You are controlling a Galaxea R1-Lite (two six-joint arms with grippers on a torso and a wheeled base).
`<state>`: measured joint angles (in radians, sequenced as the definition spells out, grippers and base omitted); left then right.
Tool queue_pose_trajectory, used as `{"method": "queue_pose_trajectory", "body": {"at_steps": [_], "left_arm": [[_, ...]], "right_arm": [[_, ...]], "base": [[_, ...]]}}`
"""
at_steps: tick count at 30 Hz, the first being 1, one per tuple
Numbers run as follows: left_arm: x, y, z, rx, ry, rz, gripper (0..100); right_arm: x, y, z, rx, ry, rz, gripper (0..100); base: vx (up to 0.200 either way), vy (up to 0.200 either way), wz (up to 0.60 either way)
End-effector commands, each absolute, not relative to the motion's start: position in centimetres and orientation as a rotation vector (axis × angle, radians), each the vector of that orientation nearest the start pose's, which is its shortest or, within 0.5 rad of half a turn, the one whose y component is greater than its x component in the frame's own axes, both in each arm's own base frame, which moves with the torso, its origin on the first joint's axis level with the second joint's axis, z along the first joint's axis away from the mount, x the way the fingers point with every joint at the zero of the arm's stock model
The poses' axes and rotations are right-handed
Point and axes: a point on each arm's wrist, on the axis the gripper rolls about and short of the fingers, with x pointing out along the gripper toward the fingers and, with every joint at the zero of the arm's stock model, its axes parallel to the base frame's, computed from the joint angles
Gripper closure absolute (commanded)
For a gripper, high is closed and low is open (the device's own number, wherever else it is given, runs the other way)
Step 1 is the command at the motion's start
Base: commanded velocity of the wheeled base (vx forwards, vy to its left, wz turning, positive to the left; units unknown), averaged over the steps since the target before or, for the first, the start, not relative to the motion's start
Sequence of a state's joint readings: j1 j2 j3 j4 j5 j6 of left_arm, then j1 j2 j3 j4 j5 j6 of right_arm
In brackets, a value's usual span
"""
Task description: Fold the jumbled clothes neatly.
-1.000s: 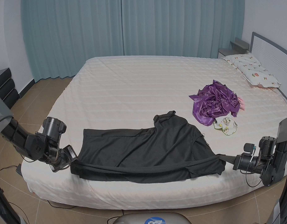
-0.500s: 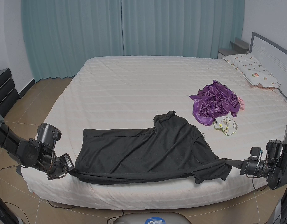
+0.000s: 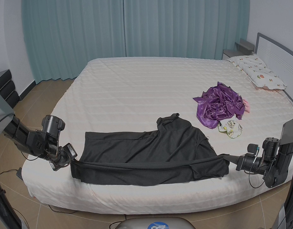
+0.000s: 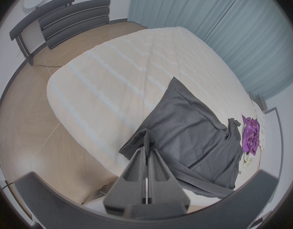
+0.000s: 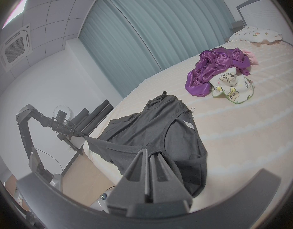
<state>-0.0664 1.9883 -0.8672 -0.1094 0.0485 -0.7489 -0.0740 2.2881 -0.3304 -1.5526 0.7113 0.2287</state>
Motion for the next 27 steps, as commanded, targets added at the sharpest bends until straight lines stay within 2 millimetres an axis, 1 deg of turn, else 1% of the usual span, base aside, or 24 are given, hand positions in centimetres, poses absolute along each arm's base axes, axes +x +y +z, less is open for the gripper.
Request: {"method": "queue_pose_trajectory", "body": {"at_steps": [1, 5, 11, 12, 14, 19, 20, 21, 23, 24, 25, 26, 27], "left_arm": [[34.5, -2.1, 3.5, -0.626, 1.014, 0.377, 100], [36.6, -2.2, 1.9, -0.628, 1.018, 0.38, 100], [38.5, -2.2, 1.2, -0.675, 0.989, 0.398, 100], [38.7, -2.2, 1.0, -0.678, 0.988, 0.4, 0], [38.9, -2.2, 0.6, -0.677, 0.994, 0.402, 0], [39.1, -2.2, 0.6, -0.683, 0.987, 0.401, 0], [39.2, -1.9, 1.2, -0.726, 0.963, 0.418, 0], [39.2, -1.9, 1.2, -0.726, 0.963, 0.418, 0], [38.6, -1.1, 3.2, -0.754, 0.926, 0.409, 0], [38.6, -1.1, 3.2, -0.754, 0.926, 0.409, 0], [38.0, -0.8, 4.0, -0.783, 0.935, 0.373, 0], [38.0, -0.8, 4.0, -0.783, 0.935, 0.373, 0], [36.9, -0.4, 5.5, -0.844, 0.95, 0.275, 0]], "right_arm": [[30.8, 0.8, -2.5, 0.371, 0.479, 0.587, 100], [31.9, 0.8, -3.9, 0.368, 0.482, 0.56, 100], [33.0, 0.7, -4.7, 0.407, 0.479, 0.522, 100], [33.1, 0.8, -4.8, 0.417, 0.48, 0.521, 0], [33.1, 0.9, -4.8, 0.439, 0.487, 0.521, 0], [33.0, 1.1, -5.0, 0.453, 0.498, 0.522, 0], [32.8, 0.9, -4.6, 0.477, 0.498, 0.513, 0], [32.8, 0.9, -4.6, 0.477, 0.498, 0.513, 0], [32.4, 0.8, -3.7, 0.522, 0.501, 0.485, 0], [32.4, 0.8, -3.7, 0.522, 0.501, 0.485, 0], [32.0, 0.8, -3.4, 0.553, 0.511, 0.466, 0], [32.0, 0.8, -3.4, 0.553, 0.511, 0.466, 0], [31.6, 0.8, -3.0, 0.6, 0.522, 0.44, 0]], "base": [[0.0, 0.0, 0.0], [0.0, 0.0, 0.0], [0.0, 0.0, 0.0], [0.0, 0.0, 0.0], [0.0, 0.0, 0.0], [0.0, 0.0, 0.0], [0.0, 0.0, 0.0], [0.0, 0.0, 0.0], [0.0, 0.0, 0.0], [0.0, 0.0, 0.0], [0.0, 0.0, 0.0], [0.0, 0.0, 0.0], [0.0, 0.0, 0.0]]}}
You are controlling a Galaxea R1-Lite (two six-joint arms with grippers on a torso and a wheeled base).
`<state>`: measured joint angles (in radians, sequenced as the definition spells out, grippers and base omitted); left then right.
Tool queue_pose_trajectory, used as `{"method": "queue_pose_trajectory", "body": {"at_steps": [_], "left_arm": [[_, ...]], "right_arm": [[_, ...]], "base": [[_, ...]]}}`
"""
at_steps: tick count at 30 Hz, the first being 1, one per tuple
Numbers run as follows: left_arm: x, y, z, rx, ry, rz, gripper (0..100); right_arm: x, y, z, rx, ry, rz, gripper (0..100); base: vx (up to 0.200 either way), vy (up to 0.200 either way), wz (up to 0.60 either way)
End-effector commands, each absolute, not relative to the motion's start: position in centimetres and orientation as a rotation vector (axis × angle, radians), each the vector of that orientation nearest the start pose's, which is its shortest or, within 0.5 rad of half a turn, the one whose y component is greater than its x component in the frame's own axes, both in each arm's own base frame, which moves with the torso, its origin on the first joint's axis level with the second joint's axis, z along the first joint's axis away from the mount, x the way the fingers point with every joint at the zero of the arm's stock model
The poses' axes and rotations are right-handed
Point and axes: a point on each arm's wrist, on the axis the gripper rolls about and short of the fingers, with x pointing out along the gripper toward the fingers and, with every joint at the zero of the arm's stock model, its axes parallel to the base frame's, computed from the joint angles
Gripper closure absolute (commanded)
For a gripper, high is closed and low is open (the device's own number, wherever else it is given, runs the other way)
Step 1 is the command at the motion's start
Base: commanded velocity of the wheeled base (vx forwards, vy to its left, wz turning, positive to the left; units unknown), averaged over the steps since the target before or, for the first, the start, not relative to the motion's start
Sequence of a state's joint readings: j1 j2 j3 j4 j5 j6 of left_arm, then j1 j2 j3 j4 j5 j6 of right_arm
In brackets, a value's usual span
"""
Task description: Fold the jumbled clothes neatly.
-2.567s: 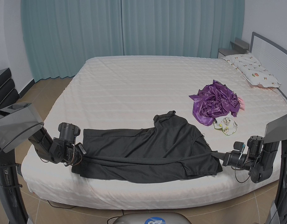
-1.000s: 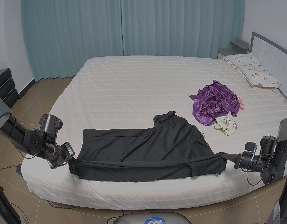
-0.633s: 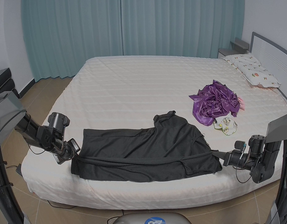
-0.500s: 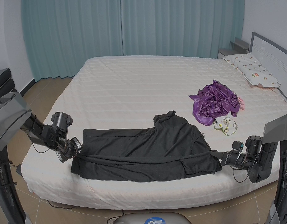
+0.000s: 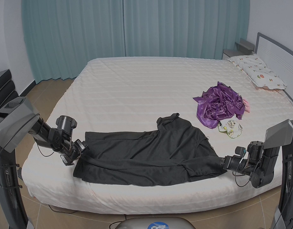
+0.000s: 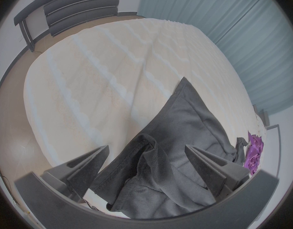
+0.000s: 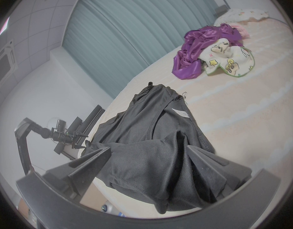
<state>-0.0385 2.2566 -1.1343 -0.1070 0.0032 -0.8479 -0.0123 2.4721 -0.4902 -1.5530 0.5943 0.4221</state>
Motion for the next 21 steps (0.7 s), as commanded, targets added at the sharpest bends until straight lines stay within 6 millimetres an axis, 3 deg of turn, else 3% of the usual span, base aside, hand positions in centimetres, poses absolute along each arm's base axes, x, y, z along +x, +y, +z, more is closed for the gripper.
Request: {"method": "queue_pose_trajectory", "body": {"at_steps": [1, 5, 10, 21], "left_arm": [[36.9, -0.4, 5.5, -0.844, 0.95, 0.275, 0], [35.4, 0.3, 6.4, -0.886, 1.02, 0.055, 0], [34.4, 0.1, 4.4, -0.697, 1.081, -0.057, 0], [34.1, -0.2, 0.1, -0.553, 0.998, -0.152, 0]], "right_arm": [[31.6, 0.8, -3.0, 0.6, 0.522, 0.44, 0], [30.9, 1.0, -3.0, 0.656, 0.554, 0.392, 0], [30.5, 1.7, -3.1, 0.654, 0.58, 0.408, 0], [30.1, 2.7, -3.5, 0.642, 0.608, 0.432, 0]], "base": [[0.0, 0.0, 0.0], [0.0, 0.0, 0.0], [0.0, 0.0, 0.0], [0.0, 0.0, 0.0]]}}
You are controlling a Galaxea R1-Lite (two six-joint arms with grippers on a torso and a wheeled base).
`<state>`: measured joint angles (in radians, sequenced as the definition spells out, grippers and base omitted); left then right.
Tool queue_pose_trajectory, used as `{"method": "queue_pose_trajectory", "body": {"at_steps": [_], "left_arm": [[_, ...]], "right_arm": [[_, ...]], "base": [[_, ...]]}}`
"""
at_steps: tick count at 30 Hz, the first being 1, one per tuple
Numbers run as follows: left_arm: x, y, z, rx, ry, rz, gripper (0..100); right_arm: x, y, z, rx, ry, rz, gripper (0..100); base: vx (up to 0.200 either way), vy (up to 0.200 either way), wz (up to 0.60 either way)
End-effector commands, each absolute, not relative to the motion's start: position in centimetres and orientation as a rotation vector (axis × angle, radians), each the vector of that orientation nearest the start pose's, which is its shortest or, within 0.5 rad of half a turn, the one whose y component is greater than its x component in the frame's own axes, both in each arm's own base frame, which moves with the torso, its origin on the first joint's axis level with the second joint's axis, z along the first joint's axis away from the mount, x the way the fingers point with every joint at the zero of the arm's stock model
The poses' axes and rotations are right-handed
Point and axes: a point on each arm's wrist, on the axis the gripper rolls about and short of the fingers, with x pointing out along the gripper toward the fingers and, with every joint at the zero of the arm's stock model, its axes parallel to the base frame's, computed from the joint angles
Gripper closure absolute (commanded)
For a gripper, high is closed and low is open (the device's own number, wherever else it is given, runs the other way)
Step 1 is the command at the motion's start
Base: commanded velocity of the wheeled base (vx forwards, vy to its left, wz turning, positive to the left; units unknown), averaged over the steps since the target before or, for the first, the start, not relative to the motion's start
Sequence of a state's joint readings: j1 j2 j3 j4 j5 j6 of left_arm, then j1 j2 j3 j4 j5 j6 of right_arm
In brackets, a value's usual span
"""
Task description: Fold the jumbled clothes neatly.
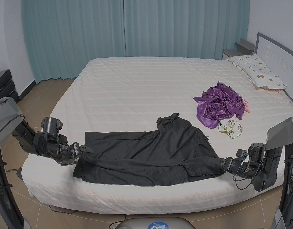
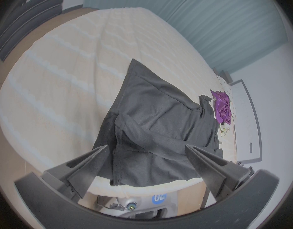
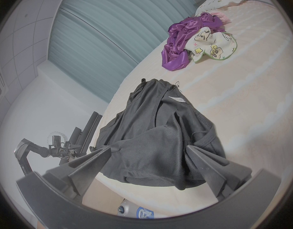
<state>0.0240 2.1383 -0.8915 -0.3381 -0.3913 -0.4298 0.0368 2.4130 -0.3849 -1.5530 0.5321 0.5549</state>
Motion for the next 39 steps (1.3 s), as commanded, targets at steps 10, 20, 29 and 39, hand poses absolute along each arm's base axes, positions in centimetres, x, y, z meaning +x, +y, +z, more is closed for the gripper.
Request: {"method": "queue_pose_trajectory", "body": {"at_steps": [10, 20, 29, 39], "left_arm": [[33.9, -1.2, -0.7, -0.525, 0.989, -0.188, 0], [34.3, -1.2, -1.7, -0.502, 0.94, -0.208, 0], [34.4, -1.3, -1.9, -0.492, 0.933, -0.18, 100], [32.9, -1.1, -1.1, -0.485, 0.937, -0.139, 100]], "right_arm": [[30.1, 2.7, -3.4, 0.643, 0.608, 0.435, 0], [30.1, 2.8, -3.4, 0.642, 0.609, 0.443, 0], [30.0, 2.8, -3.4, 0.643, 0.611, 0.443, 0], [30.0, 2.7, -3.4, 0.643, 0.61, 0.44, 0]], "base": [[0.0, 0.0, 0.0], [0.0, 0.0, 0.0], [0.0, 0.0, 0.0], [0.0, 0.0, 0.0]]}}
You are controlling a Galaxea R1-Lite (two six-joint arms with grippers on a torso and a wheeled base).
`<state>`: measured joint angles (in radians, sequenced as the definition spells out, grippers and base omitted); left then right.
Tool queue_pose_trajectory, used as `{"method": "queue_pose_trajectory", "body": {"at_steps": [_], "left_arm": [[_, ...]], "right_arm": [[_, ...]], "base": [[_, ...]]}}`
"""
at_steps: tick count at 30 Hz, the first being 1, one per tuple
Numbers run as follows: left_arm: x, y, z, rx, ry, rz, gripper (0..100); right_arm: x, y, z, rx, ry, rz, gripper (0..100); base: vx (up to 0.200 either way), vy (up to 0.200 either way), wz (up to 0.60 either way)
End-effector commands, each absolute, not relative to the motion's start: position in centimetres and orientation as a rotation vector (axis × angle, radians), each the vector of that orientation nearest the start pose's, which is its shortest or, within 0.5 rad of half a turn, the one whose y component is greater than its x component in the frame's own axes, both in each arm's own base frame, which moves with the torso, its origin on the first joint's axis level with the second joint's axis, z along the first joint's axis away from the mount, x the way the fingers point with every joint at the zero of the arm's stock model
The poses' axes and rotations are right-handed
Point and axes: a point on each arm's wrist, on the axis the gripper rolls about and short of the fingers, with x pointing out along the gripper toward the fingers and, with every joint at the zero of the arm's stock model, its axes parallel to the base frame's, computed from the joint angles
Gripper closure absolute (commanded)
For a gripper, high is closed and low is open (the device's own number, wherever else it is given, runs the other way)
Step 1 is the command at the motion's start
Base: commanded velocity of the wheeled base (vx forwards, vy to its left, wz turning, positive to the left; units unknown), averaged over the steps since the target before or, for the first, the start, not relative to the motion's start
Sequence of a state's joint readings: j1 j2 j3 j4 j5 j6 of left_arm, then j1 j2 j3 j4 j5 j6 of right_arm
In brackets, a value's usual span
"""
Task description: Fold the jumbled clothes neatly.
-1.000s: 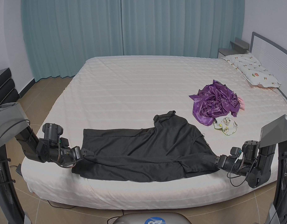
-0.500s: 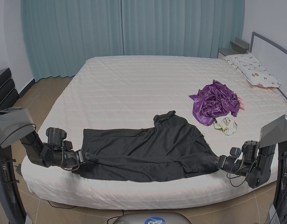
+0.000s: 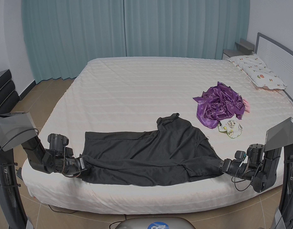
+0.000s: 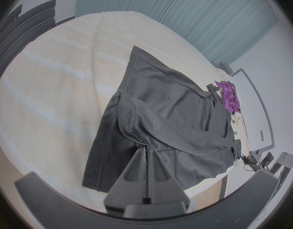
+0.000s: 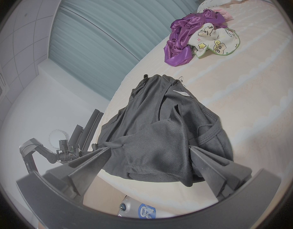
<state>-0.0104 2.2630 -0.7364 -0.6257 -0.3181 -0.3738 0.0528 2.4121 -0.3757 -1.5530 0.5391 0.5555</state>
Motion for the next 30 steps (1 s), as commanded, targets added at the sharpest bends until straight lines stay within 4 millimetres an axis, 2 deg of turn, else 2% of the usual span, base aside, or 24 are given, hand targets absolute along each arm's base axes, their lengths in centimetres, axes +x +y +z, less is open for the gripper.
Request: {"method": "queue_pose_trajectory", "body": {"at_steps": [1, 10, 23, 30], "left_arm": [[32.9, -1.2, -1.0, -0.484, 0.938, -0.141, 100], [30.8, -1.0, 1.5, -0.49, 0.903, -0.141, 100], [28.9, -0.8, 2.9, -0.49, 0.888, -0.141, 100], [28.0, -0.5, 4.6, -0.493, 0.836, -0.143, 100]], "right_arm": [[30.0, 2.8, -3.4, 0.642, 0.61, 0.441, 0], [29.9, 2.8, -3.4, 0.643, 0.613, 0.439, 0], [29.7, 2.8, -3.5, 0.644, 0.62, 0.436, 0], [29.7, 2.7, -3.6, 0.645, 0.625, 0.435, 0]], "base": [[0.0, 0.0, 0.0], [0.0, 0.0, 0.0], [0.0, 0.0, 0.0], [0.0, 0.0, 0.0]]}}
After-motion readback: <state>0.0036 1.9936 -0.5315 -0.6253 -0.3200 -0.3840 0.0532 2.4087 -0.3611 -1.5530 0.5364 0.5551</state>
